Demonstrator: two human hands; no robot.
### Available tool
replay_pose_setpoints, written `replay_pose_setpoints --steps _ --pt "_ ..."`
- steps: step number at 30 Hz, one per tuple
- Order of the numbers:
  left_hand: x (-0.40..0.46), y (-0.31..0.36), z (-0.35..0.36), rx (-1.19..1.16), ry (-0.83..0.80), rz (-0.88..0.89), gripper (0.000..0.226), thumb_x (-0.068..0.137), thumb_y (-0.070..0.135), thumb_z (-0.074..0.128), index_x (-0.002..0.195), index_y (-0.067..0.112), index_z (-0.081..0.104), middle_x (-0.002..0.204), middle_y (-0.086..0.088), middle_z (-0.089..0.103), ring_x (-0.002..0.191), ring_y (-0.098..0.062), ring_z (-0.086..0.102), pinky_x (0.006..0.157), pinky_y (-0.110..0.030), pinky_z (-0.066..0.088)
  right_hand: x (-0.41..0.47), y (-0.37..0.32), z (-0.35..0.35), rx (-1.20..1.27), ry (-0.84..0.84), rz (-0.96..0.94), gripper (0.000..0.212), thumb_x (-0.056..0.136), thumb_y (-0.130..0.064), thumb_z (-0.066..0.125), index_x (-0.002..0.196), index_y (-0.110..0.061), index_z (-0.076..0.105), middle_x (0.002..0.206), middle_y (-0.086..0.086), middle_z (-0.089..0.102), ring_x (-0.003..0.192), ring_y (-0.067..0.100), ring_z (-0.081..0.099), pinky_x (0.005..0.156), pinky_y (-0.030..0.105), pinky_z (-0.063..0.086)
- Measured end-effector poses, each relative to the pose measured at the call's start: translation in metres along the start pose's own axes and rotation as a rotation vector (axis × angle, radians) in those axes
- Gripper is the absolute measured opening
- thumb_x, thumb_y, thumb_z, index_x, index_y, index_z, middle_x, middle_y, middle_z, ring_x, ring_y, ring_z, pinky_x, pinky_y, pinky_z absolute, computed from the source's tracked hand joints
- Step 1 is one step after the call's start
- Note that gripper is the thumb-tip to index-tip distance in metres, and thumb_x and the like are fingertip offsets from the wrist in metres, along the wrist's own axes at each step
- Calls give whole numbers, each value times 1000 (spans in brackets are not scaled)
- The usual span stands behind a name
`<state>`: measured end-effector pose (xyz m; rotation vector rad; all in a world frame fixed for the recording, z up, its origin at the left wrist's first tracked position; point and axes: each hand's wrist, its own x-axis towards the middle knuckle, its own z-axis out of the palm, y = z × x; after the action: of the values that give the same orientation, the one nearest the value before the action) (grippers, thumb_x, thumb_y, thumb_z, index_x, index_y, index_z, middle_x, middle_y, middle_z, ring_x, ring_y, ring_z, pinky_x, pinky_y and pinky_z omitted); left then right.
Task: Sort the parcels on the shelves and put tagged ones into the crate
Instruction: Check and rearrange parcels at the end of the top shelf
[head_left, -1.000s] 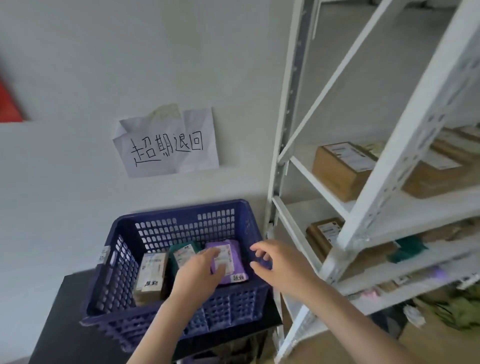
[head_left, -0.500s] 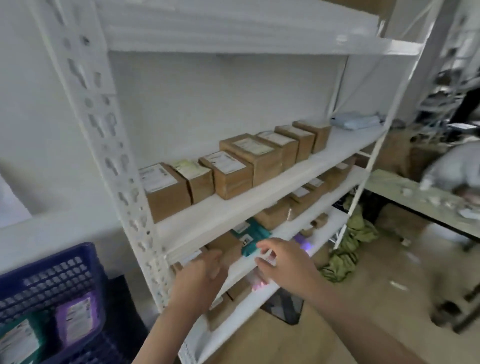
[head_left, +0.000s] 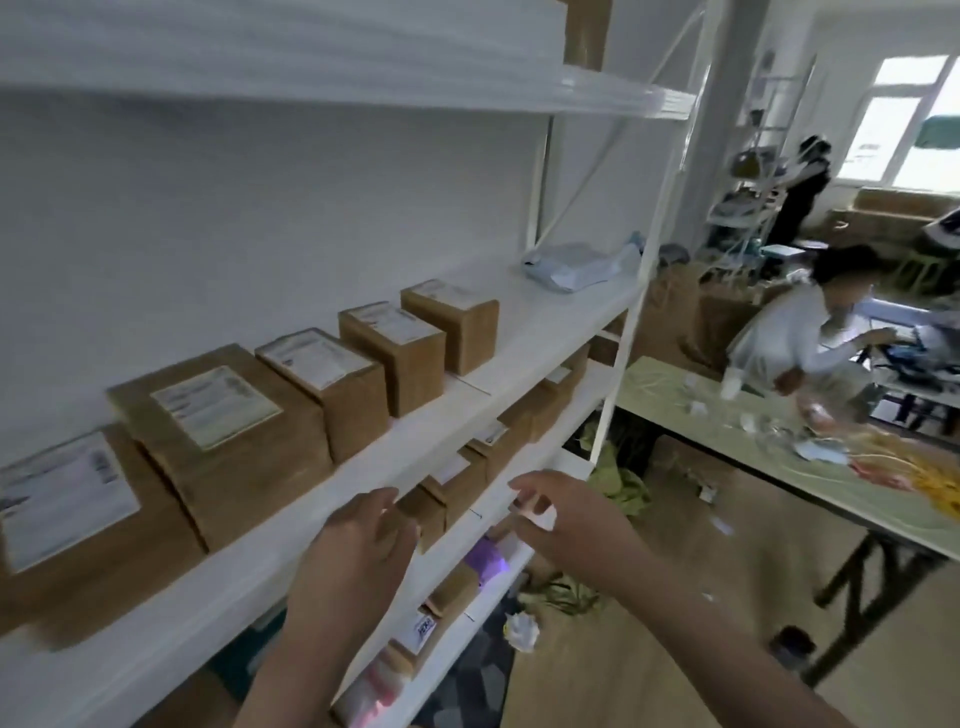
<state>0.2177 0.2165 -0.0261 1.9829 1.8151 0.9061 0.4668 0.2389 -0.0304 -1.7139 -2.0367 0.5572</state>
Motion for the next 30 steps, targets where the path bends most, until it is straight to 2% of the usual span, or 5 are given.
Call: replay_pose_setpoints --steps 3,14,19,25,30 --pt "49 27 41 56 -5 16 34 92 36 64 124 22 64 109 6 71 87 -5 59 78 -13 41 34 48 -30 80 78 36 31 92 -45 63 122 -38 60 109 -20 62 97 -2 59 86 30 55" --pt "212 148 183 128 21 13 44 92 45 61 131 25 60 125 7 65 111 -12 59 94 -25 44 173 240 -121 43 66 12 33 94 -46 62 126 -37 59 110 -20 61 97 -1 58 84 19 48" --pt "278 210 242 108 47 -34 37 95 40 59 128 25 59 108 16 56 108 -11 55 88 -28 47 244 324 -181 4 12 1 37 95 -49 59 128 -35 57 112 -19 60 95 -1 57 81 18 45" --pt "347 252 288 146 78 -90 36 93 47 56 128 38 55 112 16 55 93 1 50 80 -27 43 331 390 -231 63 44 2 33 92 -43 63 124 -34 59 108 -21 60 98 -1 57 90 28 50" --pt "410 257 304 212 127 -169 38 92 44 59 128 31 60 121 7 63 109 -15 58 91 -34 50 410 407 -241 200 135 -62 30 92 -47 65 115 -29 65 103 -19 61 99 1 57 89 29 49"
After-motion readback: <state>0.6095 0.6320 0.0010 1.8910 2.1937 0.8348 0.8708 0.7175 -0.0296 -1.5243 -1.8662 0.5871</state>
